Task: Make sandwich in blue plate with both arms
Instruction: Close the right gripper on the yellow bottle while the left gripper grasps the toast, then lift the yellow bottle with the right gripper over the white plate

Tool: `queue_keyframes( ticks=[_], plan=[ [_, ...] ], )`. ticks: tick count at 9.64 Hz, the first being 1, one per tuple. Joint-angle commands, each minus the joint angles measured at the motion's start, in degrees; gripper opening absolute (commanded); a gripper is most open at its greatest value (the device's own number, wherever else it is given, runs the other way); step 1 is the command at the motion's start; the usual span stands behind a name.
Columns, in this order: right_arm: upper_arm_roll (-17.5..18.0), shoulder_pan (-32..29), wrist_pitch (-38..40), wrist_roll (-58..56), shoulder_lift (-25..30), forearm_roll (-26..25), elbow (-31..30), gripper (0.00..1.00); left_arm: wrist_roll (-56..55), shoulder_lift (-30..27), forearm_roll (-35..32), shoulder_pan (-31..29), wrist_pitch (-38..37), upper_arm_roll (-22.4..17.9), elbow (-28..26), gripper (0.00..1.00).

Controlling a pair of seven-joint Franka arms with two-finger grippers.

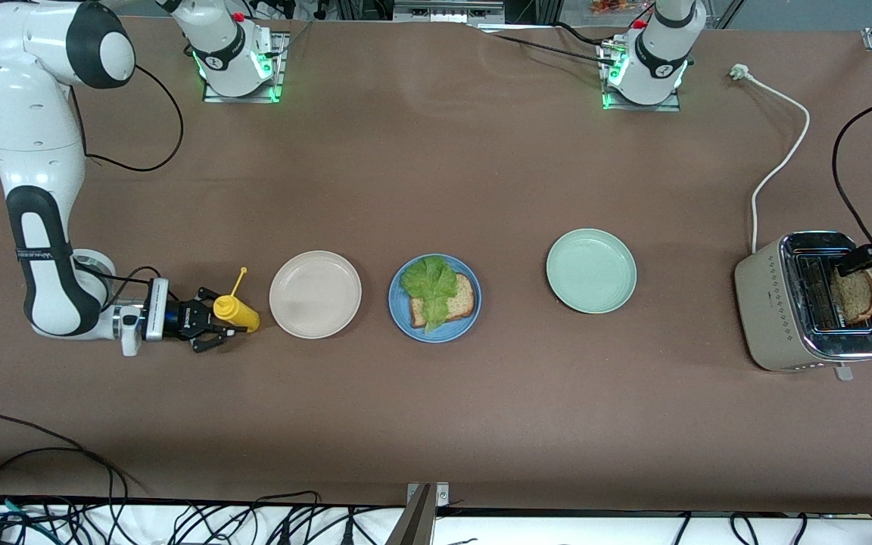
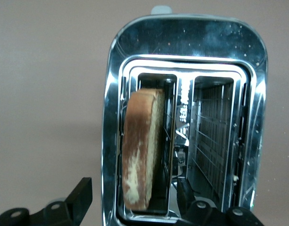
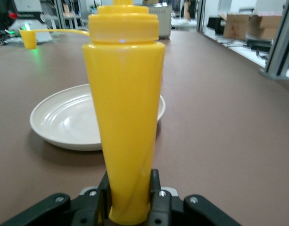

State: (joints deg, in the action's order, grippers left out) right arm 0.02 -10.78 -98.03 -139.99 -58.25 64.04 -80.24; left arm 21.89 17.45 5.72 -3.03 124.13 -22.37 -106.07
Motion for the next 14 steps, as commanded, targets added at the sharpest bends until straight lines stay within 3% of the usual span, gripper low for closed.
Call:
queue_keyframes(
  ticks=[1, 3, 6, 8, 11, 14],
  plan=[
    [-0.5, 3.3, -5.7, 14.8, 9.7, -9.2, -4.1, 0.00, 3.0, 4.1, 4.3, 0.0, 0.1, -0.8, 4.9, 0.63],
    [-3.6, 8.0, -6.9, 27.5, 14.6, -14.7, -5.9, 0.00, 3.1, 4.1, 4.3, 0.0, 1.5, -0.9, 5.2, 0.42],
    [-11.7, 20.7, -6.7, 48.8, 19.7, -23.6, -5.4, 0.00, 3.1, 4.1, 4.2, 0.0, 3.5, -0.9, 5.2, 0.05],
    [-13.9, 27.2, -6.9, 61.7, 22.0, -28.9, -5.2, 0.00, 4.6, 3.7, 4.3, 0.0, 3.6, -0.8, 5.3, 0.00],
    [-14.3, 38.4, -8.1, 83.2, 24.3, -46.5, -2.0, 0.00, 6.2, 2.9, 4.2, 0.0, 3.4, -1.0, 6.9, 0.00],
    [-14.3, 46.2, -7.6, 95.7, 24.3, -55.4, -0.1, 0.00, 6.2, 0.0, 4.2, 0.1, 3.2, -0.8, 6.9, 0.00]
  ],
)
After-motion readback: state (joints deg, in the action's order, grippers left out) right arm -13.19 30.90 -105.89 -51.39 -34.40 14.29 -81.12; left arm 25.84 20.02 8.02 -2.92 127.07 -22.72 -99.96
